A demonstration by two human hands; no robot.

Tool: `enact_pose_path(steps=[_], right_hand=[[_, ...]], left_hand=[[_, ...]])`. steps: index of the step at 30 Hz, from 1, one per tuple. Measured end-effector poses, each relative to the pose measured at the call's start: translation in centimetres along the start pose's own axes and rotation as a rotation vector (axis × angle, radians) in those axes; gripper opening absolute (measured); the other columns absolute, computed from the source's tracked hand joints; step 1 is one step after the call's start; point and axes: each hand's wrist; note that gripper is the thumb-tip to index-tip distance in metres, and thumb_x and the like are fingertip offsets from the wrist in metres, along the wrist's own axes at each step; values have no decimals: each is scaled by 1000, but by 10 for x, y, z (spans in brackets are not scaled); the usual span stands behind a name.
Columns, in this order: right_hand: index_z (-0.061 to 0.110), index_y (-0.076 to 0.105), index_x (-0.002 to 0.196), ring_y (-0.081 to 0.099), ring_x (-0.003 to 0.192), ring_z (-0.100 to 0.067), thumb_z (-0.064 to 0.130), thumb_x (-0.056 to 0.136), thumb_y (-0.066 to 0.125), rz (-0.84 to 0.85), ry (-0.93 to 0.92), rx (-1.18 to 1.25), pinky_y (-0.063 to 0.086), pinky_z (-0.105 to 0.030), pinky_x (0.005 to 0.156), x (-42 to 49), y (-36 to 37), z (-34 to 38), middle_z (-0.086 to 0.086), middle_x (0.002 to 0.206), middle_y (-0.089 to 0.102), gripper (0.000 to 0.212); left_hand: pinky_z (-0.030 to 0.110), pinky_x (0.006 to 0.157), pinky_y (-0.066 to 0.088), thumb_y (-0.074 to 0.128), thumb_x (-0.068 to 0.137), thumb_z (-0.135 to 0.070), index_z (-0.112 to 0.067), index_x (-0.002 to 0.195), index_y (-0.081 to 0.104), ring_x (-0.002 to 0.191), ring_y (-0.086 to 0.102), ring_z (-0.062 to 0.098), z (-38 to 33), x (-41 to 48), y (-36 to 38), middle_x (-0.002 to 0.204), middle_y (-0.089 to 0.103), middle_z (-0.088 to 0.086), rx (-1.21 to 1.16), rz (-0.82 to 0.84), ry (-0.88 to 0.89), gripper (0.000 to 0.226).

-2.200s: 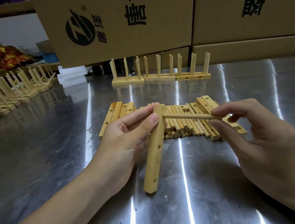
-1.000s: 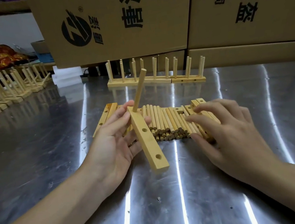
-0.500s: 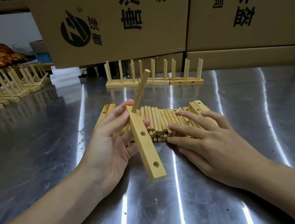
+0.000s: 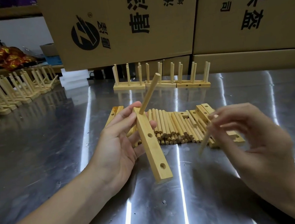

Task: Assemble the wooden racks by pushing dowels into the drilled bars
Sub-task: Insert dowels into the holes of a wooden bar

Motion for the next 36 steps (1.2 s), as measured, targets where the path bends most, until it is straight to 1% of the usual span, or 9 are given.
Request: enact_pose_path(steps=[3,7,12,16,20,23,27,33,36], right_hand=[[27,63,113,74,96,-22,8,93,78,65,121,103,58,-23,82,-5,8,1,7,108,70,31],[33,62,123,74,98,-19,16,90,79,214,231,79,57,-23,83,-8,12,-2,7,103,72,41],[30,73,103,73,87,-17,28,96,75,436,290,35,58,-32,75,-8,12,-6,8,93,75,8],[39,73,115,64,81,-14,33,105,66,379,178,-31,45,-17,68,-7,12,-3,9,91,68,13],[32,73,126,64,79,-16,35,106,59,392,104,-30,46,-23,68,-8,12,4,8,94,69,24],[28,75,122,57,78,-4,32,106,61,366,54,-99,37,-12,70,-8,11,6,18,88,55,22],[25,78,121,51,76,-1,29,102,65,295,52,-180,34,-8,68,-9,12,6,18,87,45,23],[21,74,115,54,86,3,29,99,68,256,29,-219,37,-6,75,-7,11,10,13,96,51,18],[19,73,110,59,88,-9,26,97,68,220,34,-236,42,-13,76,-6,9,10,8,97,54,15]], left_hand=[[31,59,61,64,92,-22,-21,131,72,90,78,21,0,0,0,104,75,8,17,4,7,40],[30,59,60,65,90,-23,-21,128,74,91,78,22,0,0,0,104,75,8,46,8,25,39],[32,62,61,65,91,-24,-22,129,74,94,78,22,0,0,-2,106,75,8,106,15,46,39],[32,64,61,66,92,-25,-24,129,74,95,78,24,1,-2,-1,106,72,14,191,29,78,38],[43,69,67,64,97,-16,-26,136,70,106,78,33,5,-3,0,120,67,28,277,39,139,40],[48,75,67,60,103,-12,-25,137,69,109,77,34,7,-4,-1,122,71,24,329,55,164,37],[47,77,67,61,103,-15,-25,134,71,111,76,31,7,-5,-2,118,75,18,367,68,183,34],[46,82,66,75,91,-14,-25,140,68,112,76,33,7,-5,-4,131,71,11,370,104,218,50],[47,88,65,79,88,-12,-22,143,66,117,74,32,7,-5,-4,128,74,5,394,173,224,57]])
Point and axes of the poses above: each hand's wrist, its own x-axis towards the middle knuckle, its own y-axis out of the palm, z = x × y
